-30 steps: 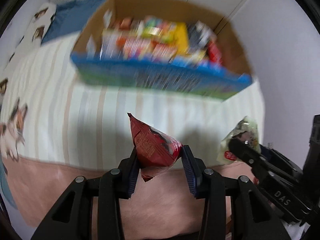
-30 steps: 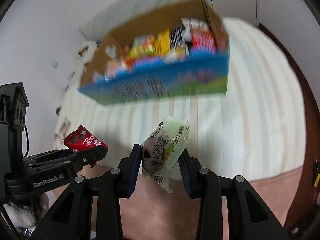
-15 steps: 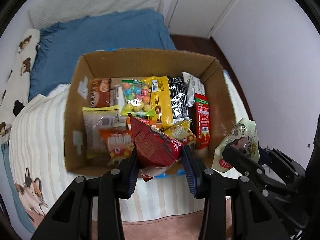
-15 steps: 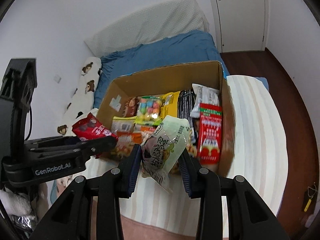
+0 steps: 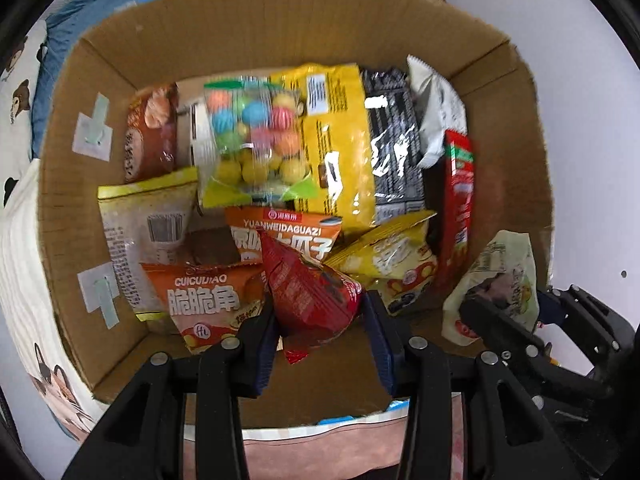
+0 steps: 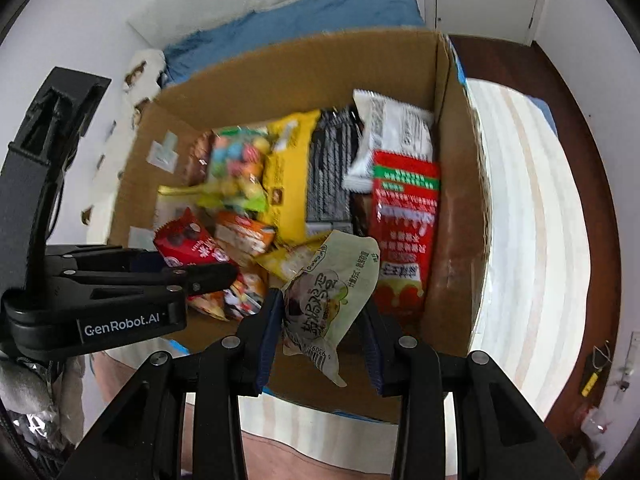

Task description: Organize snacks

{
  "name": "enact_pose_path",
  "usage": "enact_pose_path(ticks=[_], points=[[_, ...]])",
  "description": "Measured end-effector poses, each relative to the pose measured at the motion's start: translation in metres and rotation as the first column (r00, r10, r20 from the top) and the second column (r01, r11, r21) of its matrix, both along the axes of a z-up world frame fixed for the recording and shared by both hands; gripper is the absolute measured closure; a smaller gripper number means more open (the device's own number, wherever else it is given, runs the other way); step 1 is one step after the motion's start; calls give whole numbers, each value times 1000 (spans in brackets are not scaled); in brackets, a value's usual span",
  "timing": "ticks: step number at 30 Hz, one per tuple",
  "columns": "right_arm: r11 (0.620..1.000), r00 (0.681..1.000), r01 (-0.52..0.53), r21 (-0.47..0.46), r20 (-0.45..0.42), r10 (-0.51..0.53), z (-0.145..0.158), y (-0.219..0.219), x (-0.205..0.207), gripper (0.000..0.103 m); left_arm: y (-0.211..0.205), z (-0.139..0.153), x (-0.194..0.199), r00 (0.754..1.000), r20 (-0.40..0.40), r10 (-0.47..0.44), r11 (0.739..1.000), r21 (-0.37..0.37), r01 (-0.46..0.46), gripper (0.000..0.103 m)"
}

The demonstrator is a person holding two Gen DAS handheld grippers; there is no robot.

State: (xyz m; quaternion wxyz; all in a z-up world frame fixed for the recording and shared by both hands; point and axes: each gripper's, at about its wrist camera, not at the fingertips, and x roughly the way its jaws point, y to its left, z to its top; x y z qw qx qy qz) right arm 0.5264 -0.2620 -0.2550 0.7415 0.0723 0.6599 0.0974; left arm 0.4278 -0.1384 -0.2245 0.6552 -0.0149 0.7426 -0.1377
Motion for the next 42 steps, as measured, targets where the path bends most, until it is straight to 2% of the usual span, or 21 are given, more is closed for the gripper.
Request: enact_pose_path(ticks=[1, 3, 4, 5, 7, 10, 15, 22, 29, 32, 35, 42], points=[[1000, 1000, 7, -1, -18, -7, -3, -1, 1, 62, 1, -3, -1, 1000, -12, 4, 1000, 5, -4, 65], [999, 998, 25, -23, -54, -26, -8, -4, 4, 47, 3, -7, -1, 999, -33, 10, 1000, 16, -9, 65], [999, 998, 31, -40, -56, -33, -8, -4, 5, 26, 5, -7, -2, 999, -33, 17, 1000, 21, -16, 63], [998, 998, 33, -46, -48, -35, -6, -5, 6, 15, 6, -7, -2, 999, -29, 18, 999, 30, -17, 60], [998, 999, 32, -53, -38, -34, -2, -5, 6, 14, 9, -4, -2, 1000, -7, 15, 999, 49, -15, 32], [996, 999, 39, -79, -15, -41, 8, -6, 6, 8, 18, 5, -3, 999, 28, 31, 998, 62, -33, 16], [992, 999, 35, -123, -8, -36, 11, -5, 4, 7, 30, 17, -7, 996, 70, 57, 996, 68, -62, 14], [990, 999, 47, -130, 6, -46, 12, -5, 0, 5, 44, 36, -15, 985, 149, 87, 994, 59, -96, 13], [988, 995, 81, -131, 76, -71, 28, -8, -11, 5, 50, 57, -28, 967, 237, 93, 992, 66, -112, 13], [986, 989, 95, -135, 129, -77, 39, -9, -21, 5, 52, 64, -38, 950, 294, 100, 990, 66, -124, 13], [985, 980, 104, -134, 183, -78, 52, -8, -35, 5, 54, 77, -54, 924, 372, 91, 989, 77, -128, 13], [983, 952, 116, -140, 299, -70, 82, -1, -79, 5, 60, 114, -103, 845, 528, 87, 985, 81, -151, 13]])
